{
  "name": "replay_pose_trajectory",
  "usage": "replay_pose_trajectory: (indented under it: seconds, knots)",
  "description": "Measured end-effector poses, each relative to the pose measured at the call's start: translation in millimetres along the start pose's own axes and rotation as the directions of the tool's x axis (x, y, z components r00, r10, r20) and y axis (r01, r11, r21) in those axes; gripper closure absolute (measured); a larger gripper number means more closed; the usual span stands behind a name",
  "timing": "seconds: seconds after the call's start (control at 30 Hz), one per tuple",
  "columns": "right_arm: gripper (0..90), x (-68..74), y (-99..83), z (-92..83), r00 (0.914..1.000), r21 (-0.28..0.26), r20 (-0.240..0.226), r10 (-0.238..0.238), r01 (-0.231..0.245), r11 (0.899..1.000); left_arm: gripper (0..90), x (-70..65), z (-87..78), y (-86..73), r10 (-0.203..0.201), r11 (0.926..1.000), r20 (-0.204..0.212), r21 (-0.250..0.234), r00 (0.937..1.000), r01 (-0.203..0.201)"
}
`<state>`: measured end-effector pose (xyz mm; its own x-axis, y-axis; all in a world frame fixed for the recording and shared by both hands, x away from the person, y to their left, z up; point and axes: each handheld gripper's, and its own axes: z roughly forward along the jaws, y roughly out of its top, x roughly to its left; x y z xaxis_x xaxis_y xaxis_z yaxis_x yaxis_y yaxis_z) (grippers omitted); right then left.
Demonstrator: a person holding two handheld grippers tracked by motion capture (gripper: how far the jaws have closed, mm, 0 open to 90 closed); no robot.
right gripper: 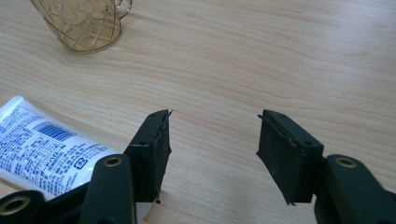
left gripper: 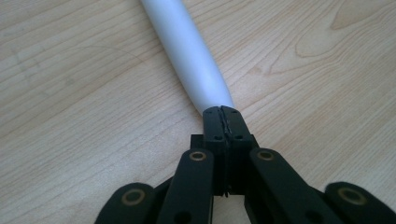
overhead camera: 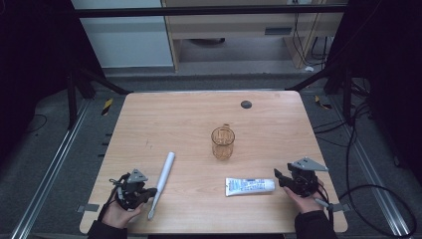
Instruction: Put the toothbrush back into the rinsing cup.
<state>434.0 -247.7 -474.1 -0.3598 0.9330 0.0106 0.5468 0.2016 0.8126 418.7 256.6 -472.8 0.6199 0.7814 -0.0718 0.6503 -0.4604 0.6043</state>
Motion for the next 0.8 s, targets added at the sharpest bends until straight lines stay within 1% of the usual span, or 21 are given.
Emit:
replay_pose_trajectory:
  seconds: [0.13,0.23,0.4,0.43,0.47,0.5,0.67,0.7,0.8]
  knots:
    - [43.1,-0.1,-0.3,0.7,1.0,0.004,0.0,-0.005,0.005,1.0,89.6,-3.4,2.4,1.0,0.007,1.0,0.008,0.004,0.9999,-0.007]
    - [43.1,0.1,-0.1,0.9,1.0,0.003,-0.002,-0.005,0.005,1.0,89.6,-6.9,4.5,1.6,0.005,1.0,0.016,-0.003,0.9999,-0.005]
    - [42.7,0.8,-0.1,1.2,1.0,0.008,-0.007,0.0,0.0,1.0,89.6,-10.7,7.2,3.3,0.018,0.9997,0.02,-0.016,0.9996,-0.018]
    - [42.8,1.1,-0.1,1.2,1.0,0.009,-0.008,0.003,-0.003,1.0,89.6,-11.2,7.7,3.7,0.021,0.9997,0.023,-0.012,0.9995,-0.02]
    - [42.7,0.6,-0.3,1.9,1.0,0.007,-0.003,-0.008,0.008,1.0,89.6,-12.3,8.7,4.1,0.023,0.9996,0.023,-0.015,0.9995,-0.022]
    - [42.7,0.7,-0.3,2.2,1.0,0.006,-0.003,-0.008,0.008,1.0,89.6,-13.2,9.7,4.2,0.018,0.9997,0.024,-0.019,0.9995,-0.018]
    - [42.8,1.1,-0.3,2.7,1.0,0.008,-0.003,-0.009,0.009,1.0,89.6,-17.0,14.6,6.6,0.038,0.9992,0.033,-0.012,0.9987,-0.038]
    - [42.8,1.2,-0.3,2.9,0.9999,0.007,-0.002,-0.012,0.012,1.0,89.6,-18.0,15.4,7.2,0.035,0.9993,0.034,-0.013,0.9988,-0.034]
    - [42.8,1.5,-0.4,3.2,0.9999,0.009,-0.002,-0.013,0.013,1.0,89.6,-19.6,17.6,9.1,0.043,0.999,0.034,-0.016,0.9985,-0.043]
